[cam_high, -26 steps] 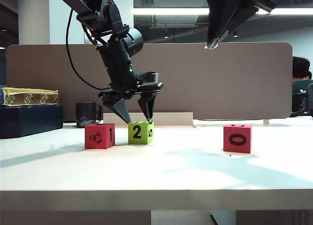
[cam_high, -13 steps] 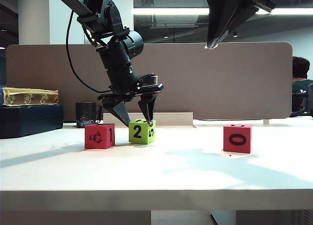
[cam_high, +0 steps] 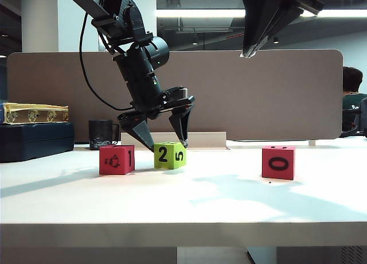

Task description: Select the appropriate blocks from the scattered letter blocks on the table and arrange them in a row to spell out "THU".

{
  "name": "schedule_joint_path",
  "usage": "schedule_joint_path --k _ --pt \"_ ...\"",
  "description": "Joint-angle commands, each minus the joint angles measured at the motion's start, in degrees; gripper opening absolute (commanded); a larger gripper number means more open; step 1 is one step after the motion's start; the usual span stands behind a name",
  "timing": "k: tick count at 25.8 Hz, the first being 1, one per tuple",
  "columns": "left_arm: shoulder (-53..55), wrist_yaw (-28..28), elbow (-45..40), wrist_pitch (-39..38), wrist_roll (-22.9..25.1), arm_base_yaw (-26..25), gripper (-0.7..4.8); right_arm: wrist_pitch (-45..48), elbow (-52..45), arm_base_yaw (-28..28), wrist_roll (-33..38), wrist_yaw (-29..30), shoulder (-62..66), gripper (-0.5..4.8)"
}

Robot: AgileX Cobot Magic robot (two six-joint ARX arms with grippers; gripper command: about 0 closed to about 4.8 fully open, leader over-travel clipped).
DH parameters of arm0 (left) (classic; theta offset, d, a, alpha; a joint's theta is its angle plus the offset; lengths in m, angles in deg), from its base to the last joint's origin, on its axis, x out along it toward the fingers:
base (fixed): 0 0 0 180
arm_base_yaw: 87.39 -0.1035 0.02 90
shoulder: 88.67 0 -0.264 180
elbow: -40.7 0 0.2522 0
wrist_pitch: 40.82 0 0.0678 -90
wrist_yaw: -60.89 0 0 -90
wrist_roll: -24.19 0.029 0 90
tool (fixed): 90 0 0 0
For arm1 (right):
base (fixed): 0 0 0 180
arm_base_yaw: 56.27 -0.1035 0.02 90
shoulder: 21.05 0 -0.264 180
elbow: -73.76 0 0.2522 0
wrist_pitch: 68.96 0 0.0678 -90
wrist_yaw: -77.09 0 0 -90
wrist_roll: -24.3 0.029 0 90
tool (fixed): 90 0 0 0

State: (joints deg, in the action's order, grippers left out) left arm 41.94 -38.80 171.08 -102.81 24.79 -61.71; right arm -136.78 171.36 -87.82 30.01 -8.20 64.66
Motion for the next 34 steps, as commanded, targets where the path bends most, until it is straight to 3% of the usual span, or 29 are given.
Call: schedule_joint_path --k 1,18,27,34 --pt "-0.2 0.4 0.2 1.6 0.5 0.1 4.19 0.0 0.3 -0.1 0.1 0.2 -0.3 -0.05" --pt "1.0 2.2 0.2 3.3 0.7 0.2 3.97 -0.2 0.3 -0.1 0.1 0.2 -0.3 -0.05" --pt "1.0 2.2 0.2 2.7 0.7 0.2 2.99 -0.2 0.3 -0.1 0.1 0.2 -0.3 -0.05" --pt "0.7 2.2 0.6 -1.5 0.7 0.3 2.99 -0.1 0.3 -0.1 0.1 0.2 -0.3 -0.05"
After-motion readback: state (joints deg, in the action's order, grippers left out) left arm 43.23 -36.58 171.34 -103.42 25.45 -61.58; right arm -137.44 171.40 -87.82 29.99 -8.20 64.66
